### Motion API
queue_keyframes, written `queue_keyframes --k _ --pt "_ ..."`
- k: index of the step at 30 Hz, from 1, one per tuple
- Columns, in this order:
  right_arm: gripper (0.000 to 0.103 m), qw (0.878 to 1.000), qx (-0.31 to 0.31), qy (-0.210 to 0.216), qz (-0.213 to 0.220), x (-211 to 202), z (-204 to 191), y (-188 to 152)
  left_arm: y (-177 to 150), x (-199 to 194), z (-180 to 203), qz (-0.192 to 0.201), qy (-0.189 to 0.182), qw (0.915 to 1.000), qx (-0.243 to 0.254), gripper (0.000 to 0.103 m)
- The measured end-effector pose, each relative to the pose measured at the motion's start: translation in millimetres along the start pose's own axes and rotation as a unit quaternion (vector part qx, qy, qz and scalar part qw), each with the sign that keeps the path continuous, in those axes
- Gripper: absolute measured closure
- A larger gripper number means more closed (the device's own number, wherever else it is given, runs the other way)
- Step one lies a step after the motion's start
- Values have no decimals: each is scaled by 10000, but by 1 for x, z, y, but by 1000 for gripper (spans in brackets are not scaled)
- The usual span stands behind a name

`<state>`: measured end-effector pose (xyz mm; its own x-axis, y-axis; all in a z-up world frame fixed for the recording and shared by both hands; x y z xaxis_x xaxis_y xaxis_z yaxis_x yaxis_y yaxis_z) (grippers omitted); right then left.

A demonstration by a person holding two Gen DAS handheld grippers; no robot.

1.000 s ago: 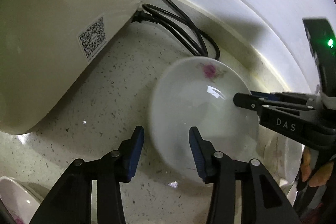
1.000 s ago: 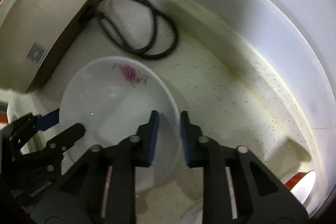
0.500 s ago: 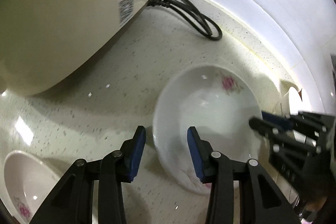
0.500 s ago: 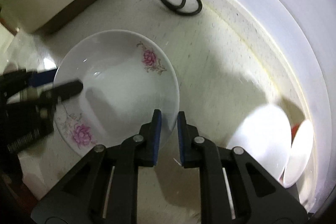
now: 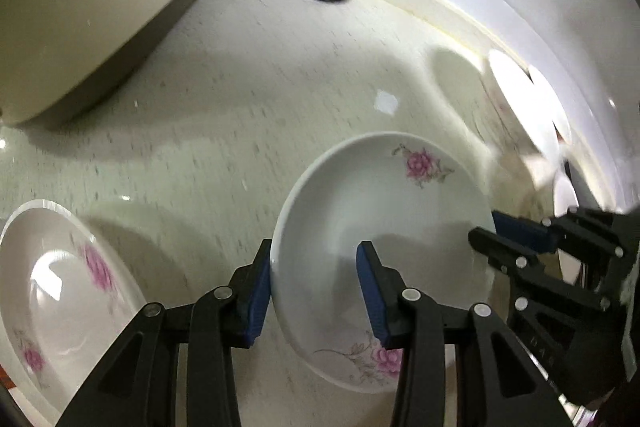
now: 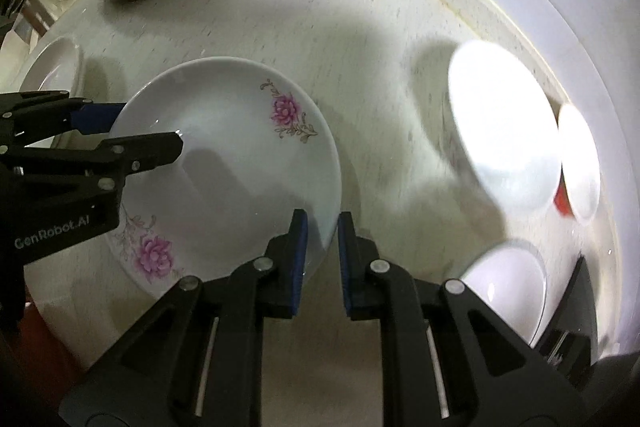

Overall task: Organize plates and bowls
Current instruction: 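Lift the pink-flower plate with both grippers, regripping its rim, then carry the plate with both grippers over the stacked pink-flower plates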

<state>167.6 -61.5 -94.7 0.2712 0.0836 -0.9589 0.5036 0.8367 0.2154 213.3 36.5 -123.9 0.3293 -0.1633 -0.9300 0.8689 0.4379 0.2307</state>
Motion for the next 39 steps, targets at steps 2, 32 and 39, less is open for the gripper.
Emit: queue_keyframes --k 2,32,39 --pt "85 10000 20 70 27 -4 -5 -11 -8 2 2 -70 -31 9999 80 61" --pt "85 9615 1914 1688 1020 -16 18 -87 -66 -25 -8 112 -62 9998 138 82" --pt "85 9605 1977 1696 978 -18 21 -95 -72 -28 7 205 68 9989 420 82"
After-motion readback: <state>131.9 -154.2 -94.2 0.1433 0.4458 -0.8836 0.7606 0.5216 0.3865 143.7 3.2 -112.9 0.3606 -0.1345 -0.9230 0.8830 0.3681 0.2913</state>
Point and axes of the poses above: each gripper's, at about its wrist camera, not at the fingertips, and x roughly the way its jaws point, z to its right, y to its top, the point moved 6 cm from there along x, roughly the way its jaws point, and after that the axes turned 11 degrees about -x, right-handed, at the moved point
